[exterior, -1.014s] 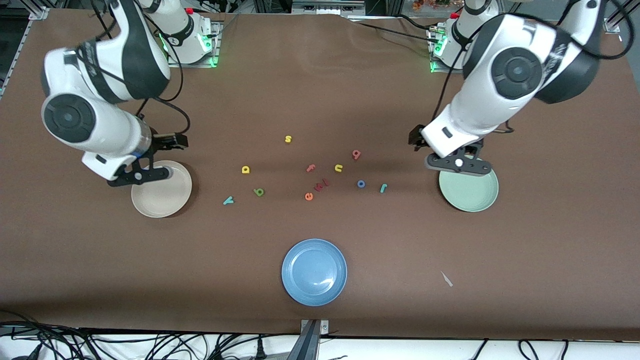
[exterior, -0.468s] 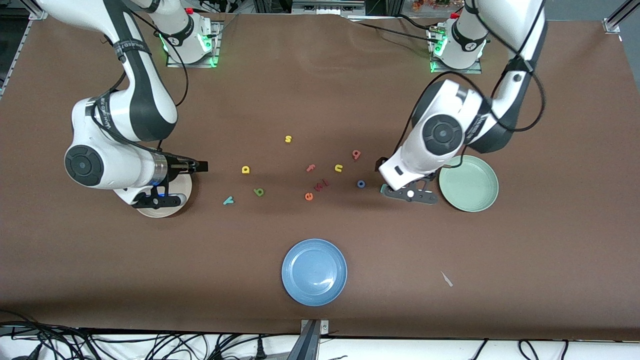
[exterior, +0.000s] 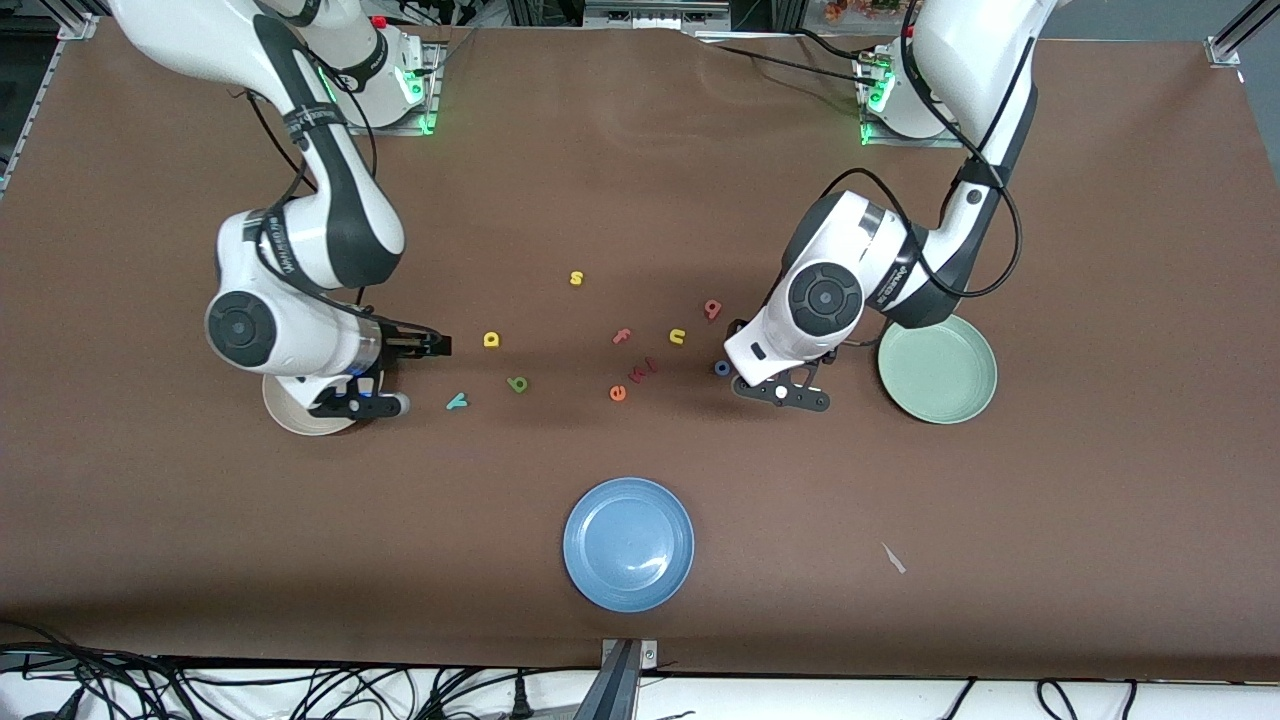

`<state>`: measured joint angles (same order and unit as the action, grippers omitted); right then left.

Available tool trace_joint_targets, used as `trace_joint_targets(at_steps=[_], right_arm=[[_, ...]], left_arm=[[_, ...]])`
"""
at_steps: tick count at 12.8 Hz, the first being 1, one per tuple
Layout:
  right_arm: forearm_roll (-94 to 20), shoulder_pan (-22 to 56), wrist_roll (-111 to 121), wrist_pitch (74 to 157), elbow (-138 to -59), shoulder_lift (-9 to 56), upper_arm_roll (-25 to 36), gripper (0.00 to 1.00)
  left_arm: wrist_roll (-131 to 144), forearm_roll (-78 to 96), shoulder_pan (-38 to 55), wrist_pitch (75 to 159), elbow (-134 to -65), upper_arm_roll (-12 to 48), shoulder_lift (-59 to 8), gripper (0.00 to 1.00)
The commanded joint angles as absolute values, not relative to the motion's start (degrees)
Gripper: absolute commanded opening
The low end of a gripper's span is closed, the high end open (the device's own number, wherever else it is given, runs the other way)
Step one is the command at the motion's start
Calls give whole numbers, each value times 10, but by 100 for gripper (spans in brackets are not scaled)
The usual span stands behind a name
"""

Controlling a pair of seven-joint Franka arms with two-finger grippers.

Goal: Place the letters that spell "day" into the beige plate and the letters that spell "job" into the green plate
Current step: 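Reach yellow letter with the right gripper while the left gripper reaches cyan j, then grasp yellow letter with the right gripper while the left gripper grasps cyan j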

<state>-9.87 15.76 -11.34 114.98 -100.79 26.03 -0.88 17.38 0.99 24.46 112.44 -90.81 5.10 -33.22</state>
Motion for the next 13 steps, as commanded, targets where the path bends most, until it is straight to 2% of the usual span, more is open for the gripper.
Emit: trace_joint_targets(at_steps=[1,2,6,10,11,12,13], right_arm=[[-105,158,-152,1288,-1142,203,-45,100],[-97,158,-169,1332,-1172,198,-60,100],[-88,188,-175,1351,-1185,213,-61,100],[-42,193,-175,1382,-1184,246,-61,99],[-38,193,-175,1389,-1184,251,-61,96],[-26,193,-175,1398,-1183,260,-62,93],[-24,193,-175,1404,-1183,267,-62,93]], left_arm=[[170,-38,258,1132,-902,47,-347,100],[170,-60,261,1134,-902,47,-352,100],[164,-66,261,1160,-905,47,-372,100],[164,-65,257,1265,-976,47,-373,100],[164,-65,256,1277,-984,47,-373,99],[164,-64,256,1281,-984,47,-374,98],[164,-59,255,1281,-984,47,-374,92]])
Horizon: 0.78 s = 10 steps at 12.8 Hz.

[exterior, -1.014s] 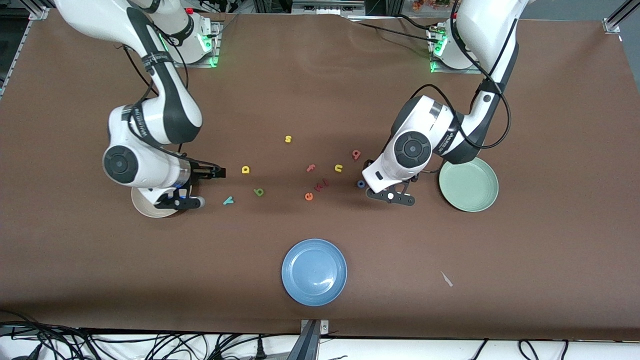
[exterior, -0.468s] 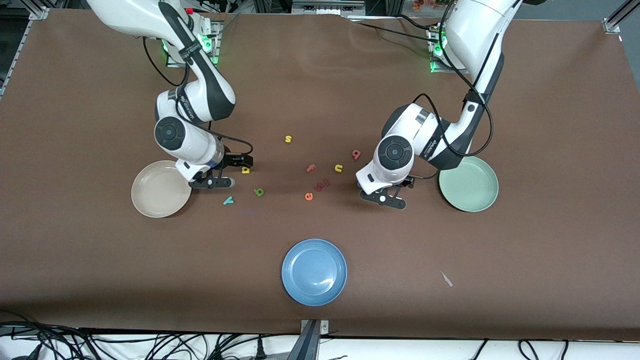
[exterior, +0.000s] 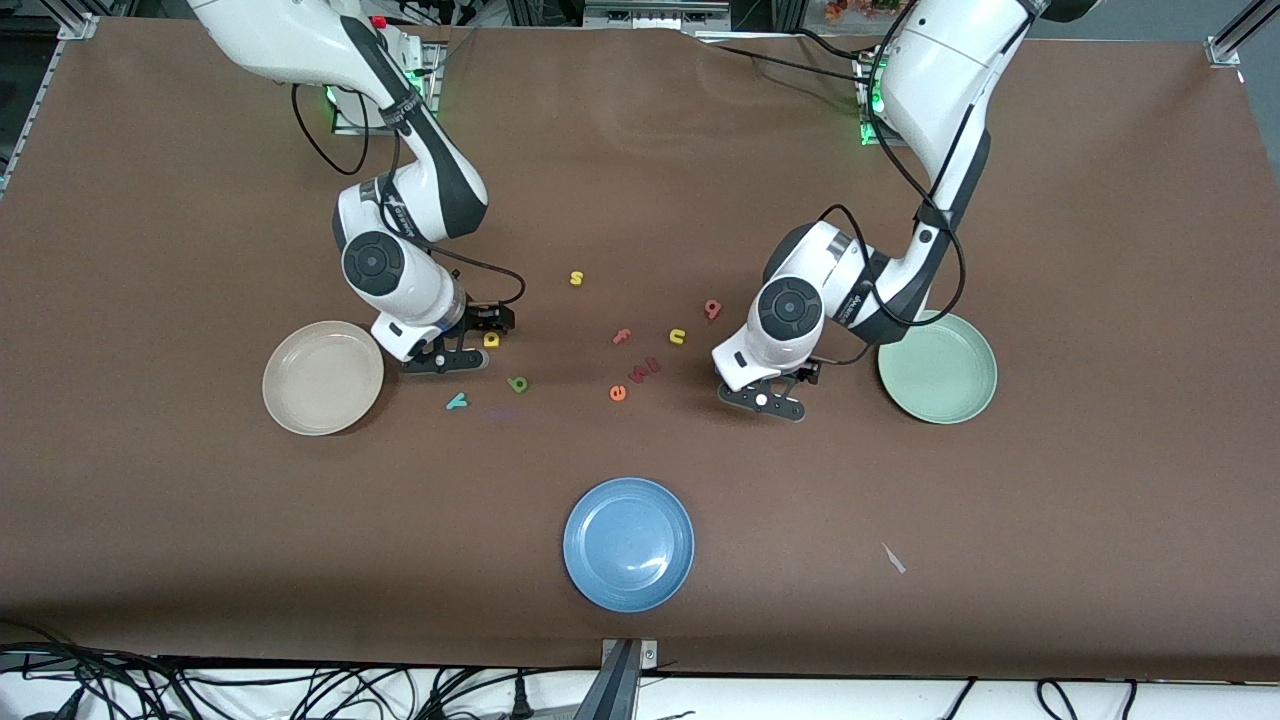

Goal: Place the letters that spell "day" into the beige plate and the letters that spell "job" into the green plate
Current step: 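Grasp yellow letter with the right gripper while the left gripper grasps cyan j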

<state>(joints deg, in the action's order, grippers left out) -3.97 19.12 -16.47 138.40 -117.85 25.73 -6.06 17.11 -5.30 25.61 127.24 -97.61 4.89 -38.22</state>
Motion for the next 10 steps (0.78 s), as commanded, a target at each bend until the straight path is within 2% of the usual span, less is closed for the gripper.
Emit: trace_joint_targets(at_steps=[1,2,4,6,8,10], right_arm=[[-24,196,-174,1404,-1180,272,-62,93],[-24,201,-172,1404,-1176,281,-62,92],[-14,209,-172,1404,-1170,294,-62,90],[-9,216,-173,1404,-1166,301,-61,86],[2,217,-173,1404,-1162,305,-61,78],[3,216,-170,1403,-1156,308,-61,72]], left_arm=[[164,-59,254,1281,-984,47,-379,85],[164,-59,254,1281,-984,49,-381,78],[138,-58,251,1286,-983,49,-385,71],[113,-55,241,1314,-994,51,-389,71],[112,-39,242,1320,-995,51,-390,71],[109,-39,243,1324,-995,51,-393,62]])
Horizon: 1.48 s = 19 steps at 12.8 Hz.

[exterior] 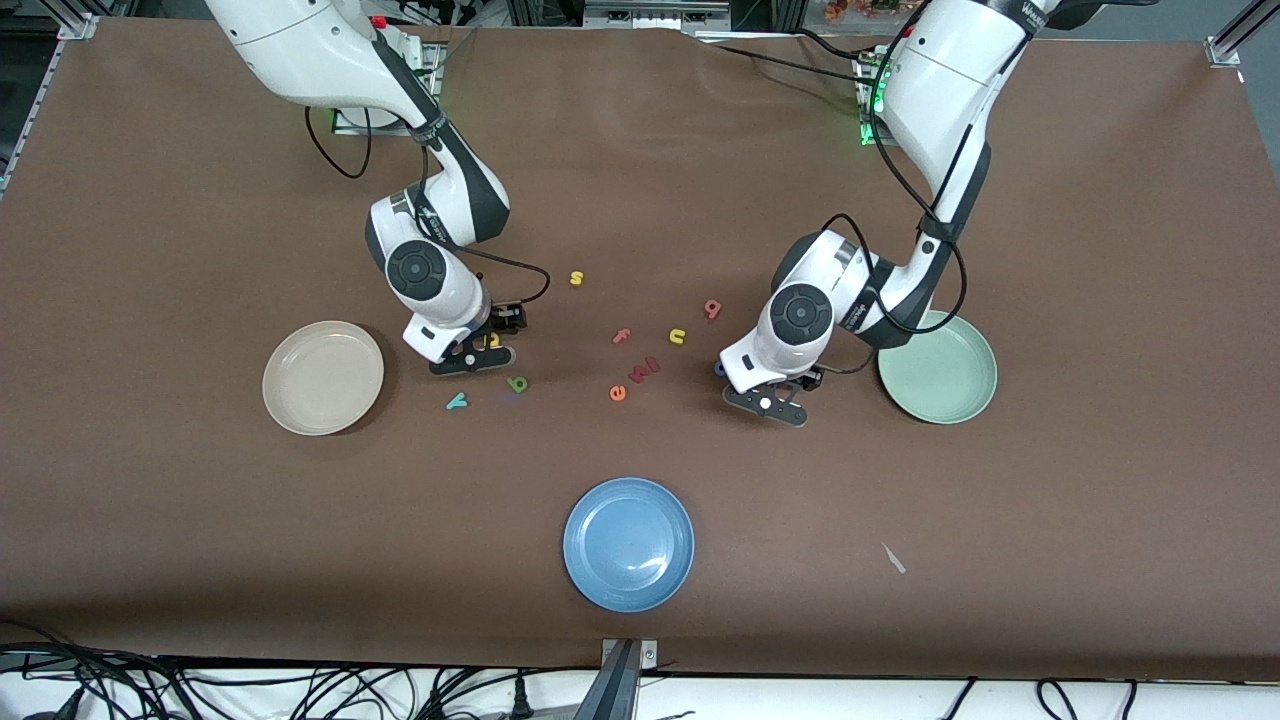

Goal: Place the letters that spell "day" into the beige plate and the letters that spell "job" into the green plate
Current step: 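Grasp yellow letter with the right gripper while the left gripper grasps cyan j, then place yellow letter on white plate while the left gripper places j on green plate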

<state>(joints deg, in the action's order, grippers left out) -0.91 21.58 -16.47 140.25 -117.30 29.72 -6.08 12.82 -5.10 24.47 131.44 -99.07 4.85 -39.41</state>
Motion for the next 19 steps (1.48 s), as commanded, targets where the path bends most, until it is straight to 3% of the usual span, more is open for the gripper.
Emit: trace_joint_targets(at_steps=[1,3,6,11,19], right_arm=[[3,216,-170,1403,-1151,311,-61,69],[3,216,-167,1400,-1142,315,-60,64],[4,215,-166,1400,-1139,318,-59,59],[4,211,-161,1400,-1140,322,-59,54],[4,210,-164,1400,-1141,325,-59,28]], left_arm=[[110,-39,243,1324,-996,51,-395,57],[114,-38,243,1324,-996,51,-396,29],[116,-8,245,1324,-996,51,-396,2],[110,-11,239,1262,-993,50,-358,0],[40,-14,147,1116,-992,47,-259,0]])
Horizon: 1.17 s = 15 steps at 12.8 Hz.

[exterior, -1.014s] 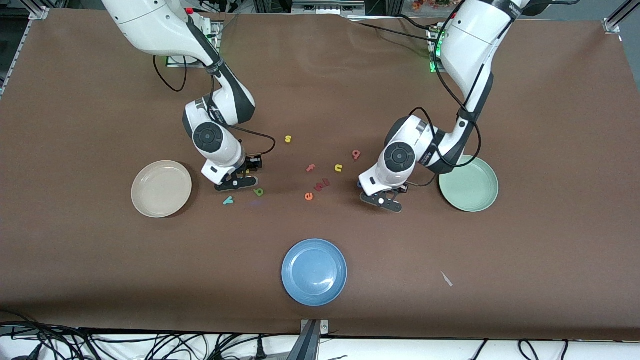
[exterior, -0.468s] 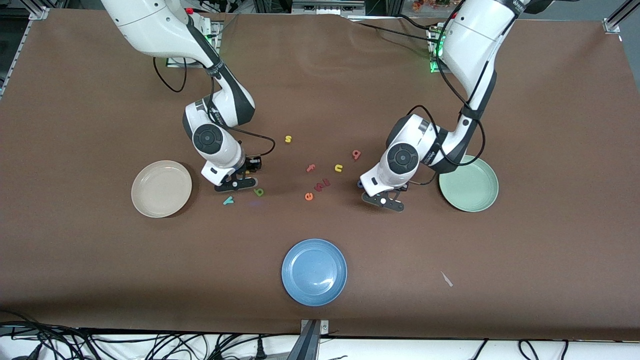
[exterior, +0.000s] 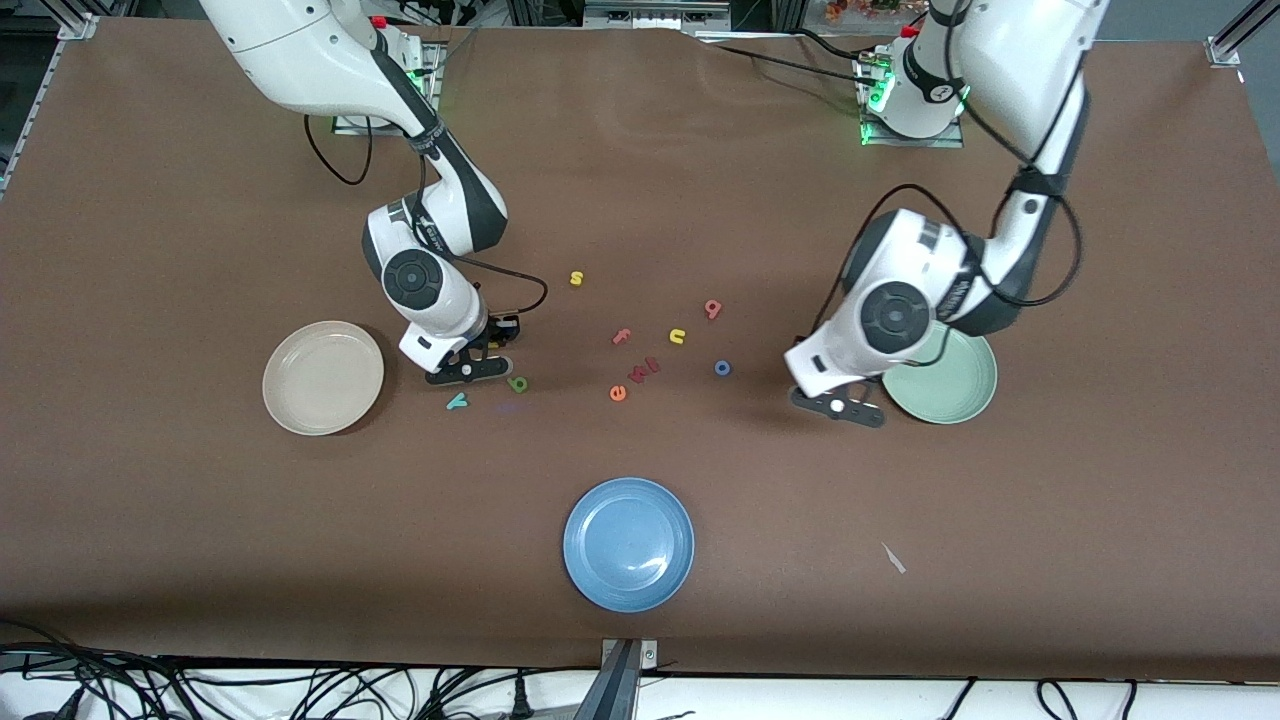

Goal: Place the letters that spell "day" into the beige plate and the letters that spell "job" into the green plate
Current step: 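Place yellow letter on white plate while the left gripper places j on green plate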

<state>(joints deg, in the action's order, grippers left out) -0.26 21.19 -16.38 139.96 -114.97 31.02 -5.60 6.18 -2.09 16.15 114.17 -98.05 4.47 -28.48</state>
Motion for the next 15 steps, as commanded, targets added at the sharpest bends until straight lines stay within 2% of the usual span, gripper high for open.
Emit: trace_joint_targets(at_steps=[1,4,6,8,9,12,15], right_arm=[[4,210,-165,1400,-1141,325,-59,26],[3,210,-160,1398,-1136,322,-59,15],[2,203,-156,1319,-1089,317,-55,13],[-2,200,-118,1208,-1028,306,-22,13],[-4,200,-79,1181,-1014,301,0,13],[-7,200,19,1170,-1014,291,66,13],[-8,179,77,1173,-1015,298,97,14]], left_arm=[[40,-14,134,1104,-991,46,-254,0],[26,-39,102,1078,-993,47,-251,0],[22,-43,75,1077,-998,48,-253,0],[20,-43,74,1078,-1005,48,-259,0],[18,-45,69,1079,-1008,47,-269,0],[18,-54,48,1085,-1018,48,-281,0],[18,-54,26,1092,-1018,48,-304,0]])
